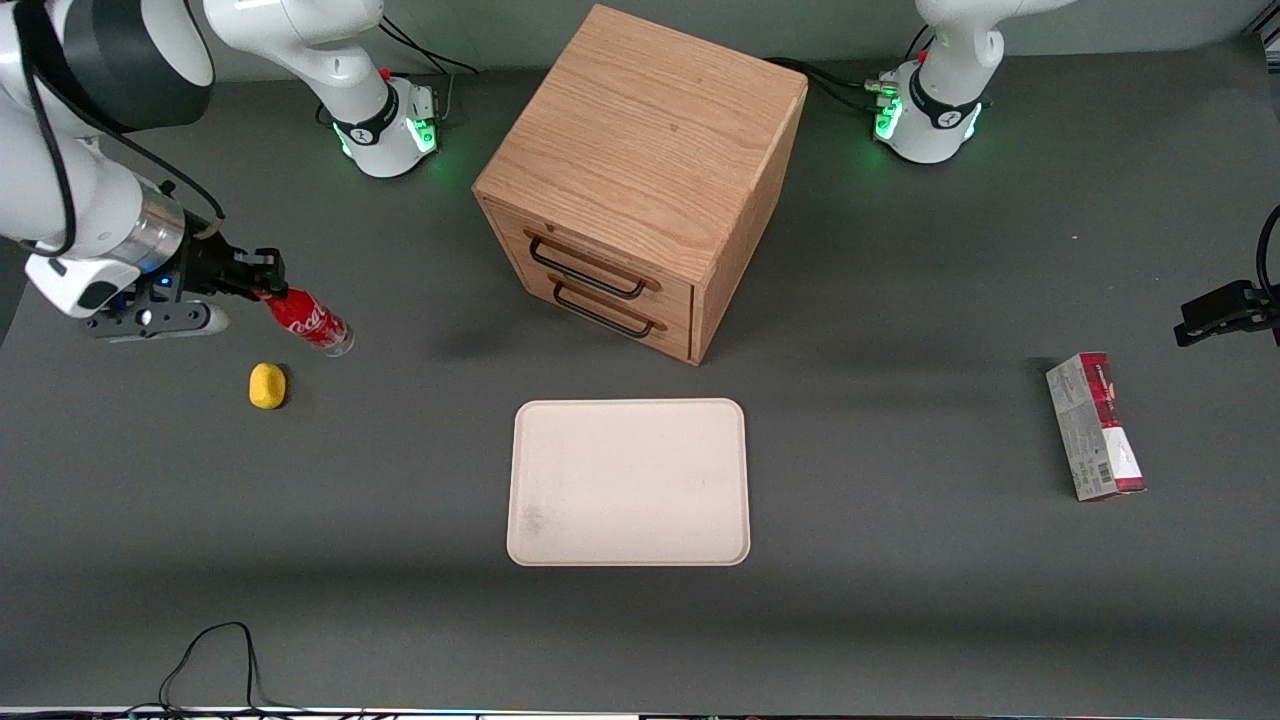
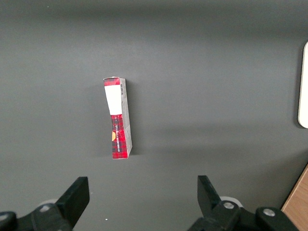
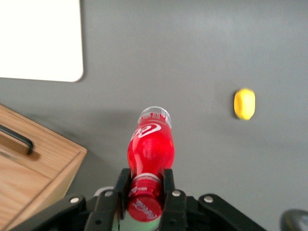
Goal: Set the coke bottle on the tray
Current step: 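Carry the held bottle over the cream tray with the right gripper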
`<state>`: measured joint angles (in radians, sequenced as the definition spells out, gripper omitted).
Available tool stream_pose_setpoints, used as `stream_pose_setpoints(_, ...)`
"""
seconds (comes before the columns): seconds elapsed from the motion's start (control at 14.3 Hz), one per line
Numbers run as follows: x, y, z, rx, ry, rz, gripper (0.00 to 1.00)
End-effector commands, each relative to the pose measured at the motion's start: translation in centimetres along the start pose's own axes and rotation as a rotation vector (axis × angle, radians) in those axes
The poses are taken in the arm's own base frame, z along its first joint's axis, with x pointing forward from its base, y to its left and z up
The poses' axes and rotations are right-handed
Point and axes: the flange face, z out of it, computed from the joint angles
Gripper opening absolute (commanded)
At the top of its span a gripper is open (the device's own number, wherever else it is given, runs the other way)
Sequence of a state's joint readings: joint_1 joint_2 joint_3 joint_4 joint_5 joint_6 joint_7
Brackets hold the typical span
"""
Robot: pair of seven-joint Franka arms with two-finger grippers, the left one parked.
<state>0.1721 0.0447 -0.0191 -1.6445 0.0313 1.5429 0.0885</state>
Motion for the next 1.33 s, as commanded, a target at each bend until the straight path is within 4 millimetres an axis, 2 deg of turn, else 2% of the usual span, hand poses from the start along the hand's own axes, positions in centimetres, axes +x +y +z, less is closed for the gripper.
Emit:
stream_pose_setpoints(0.0, 5.2, -3.8, -3.9, 0.010, -0.021, -0.063, 0.00)
stream_pose_setpoints(0.14, 7.4, -6.5, -5.5, 0.033, 0.018, -0.112, 0.00)
stream_pose_setpoints(0.21, 8.4, -8.0, -5.4, 0.052, 0.035, -0.141, 0.00)
stream_pose_setpoints(0.35, 10.9, -11.7, -2.7, 0.101, 0.066, -0.201, 0.00)
stream_pose_setpoints(0.42, 12.0, -12.8, -1.8, 0.123, 0.099, -0.195, 0.00)
stream_pose_setpoints(0.49, 13.6, -13.8, 0.2, 0.148, 0.113, -0.164, 0.00)
stream_pose_setpoints(0.56, 15.8, -15.7, 3.6, 0.172, 0.137, -0.159, 0.00)
stream_pose_setpoints(0.77, 18.4, -18.3, 8.7, 0.104, 0.193, -0.197, 0.00)
stream_pose_setpoints(0.91, 20.1, -18.8, 12.0, 0.091, 0.221, -0.203, 0.00)
stream_pose_setpoints(1.12, 21.5, -19.1, 15.6, 0.102, 0.226, -0.201, 0.00)
stream_pose_setpoints(1.26, 21.4, -19.6, 17.3, 0.093, 0.201, -0.207, 0.00)
